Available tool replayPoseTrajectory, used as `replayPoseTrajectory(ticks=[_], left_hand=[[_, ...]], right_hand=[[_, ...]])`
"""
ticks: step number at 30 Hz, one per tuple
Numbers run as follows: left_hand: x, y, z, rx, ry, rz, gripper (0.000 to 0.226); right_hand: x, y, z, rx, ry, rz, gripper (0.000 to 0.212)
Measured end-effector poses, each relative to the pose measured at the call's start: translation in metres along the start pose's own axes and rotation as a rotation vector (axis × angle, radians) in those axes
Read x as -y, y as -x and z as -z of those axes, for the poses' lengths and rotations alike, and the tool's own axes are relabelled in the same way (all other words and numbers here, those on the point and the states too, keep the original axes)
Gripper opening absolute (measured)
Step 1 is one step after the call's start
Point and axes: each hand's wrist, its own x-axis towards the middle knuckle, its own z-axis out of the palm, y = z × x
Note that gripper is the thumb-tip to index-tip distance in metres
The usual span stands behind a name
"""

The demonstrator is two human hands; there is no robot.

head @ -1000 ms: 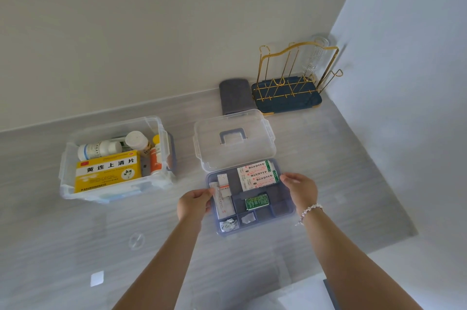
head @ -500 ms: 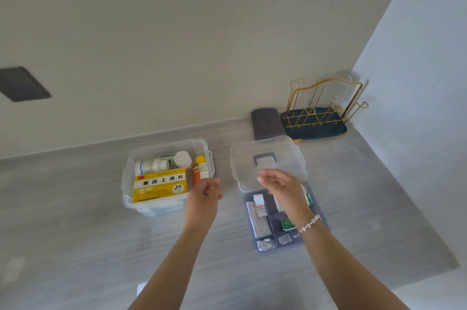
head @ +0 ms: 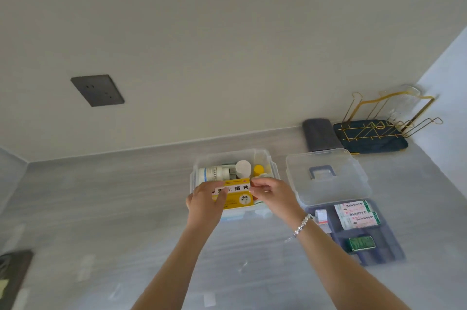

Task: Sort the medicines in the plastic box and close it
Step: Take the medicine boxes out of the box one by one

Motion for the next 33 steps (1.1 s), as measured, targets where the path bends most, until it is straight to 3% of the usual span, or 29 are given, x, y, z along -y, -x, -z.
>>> replayPoseTrajectory(ticks=[6,10,14,18,21,27,30,33], left_hand=[[0.029,-0.031,-0.003,0.069,-0.255,-0.088,0.032],[0.031,-0.040,-0.005,0.070,-0.233,-0.101,0.029],[0.027,-0.044,-0.001,0.054,-0.153,-0.080,0.025],[0.018,-0.043,0.009,0.014,-0.032,-0.036,0.023],[0.010,-0.040,0.018,-0.015,0.122,-0.029,0.025],[-0.015,-0.026,0.027,0.145,0.776,0.203,0.027],[-0.028,-0.011,0.020,0.257,0.921,0.241,0.021],[-0.044,0.007,0.003,0.323,0.893,0.236,0.019]], right_hand=[[0.005,-0.021,-0.027,0.081,0.290,-0.061,0.026],[0.007,-0.033,-0.032,0.054,0.251,-0.168,0.028],[0.005,-0.039,-0.030,0.045,0.097,-0.249,0.017],[0.011,-0.037,-0.022,0.031,-0.237,-0.336,0.039],[0.016,-0.030,-0.010,0.015,-0.408,-0.336,0.040],[0.016,-0.003,0.025,-0.046,-0.424,-0.245,0.035],[0.010,0.018,0.048,-0.067,-0.354,-0.206,0.031],[-0.006,0.040,0.073,-0.071,-0.312,-0.198,0.030]])
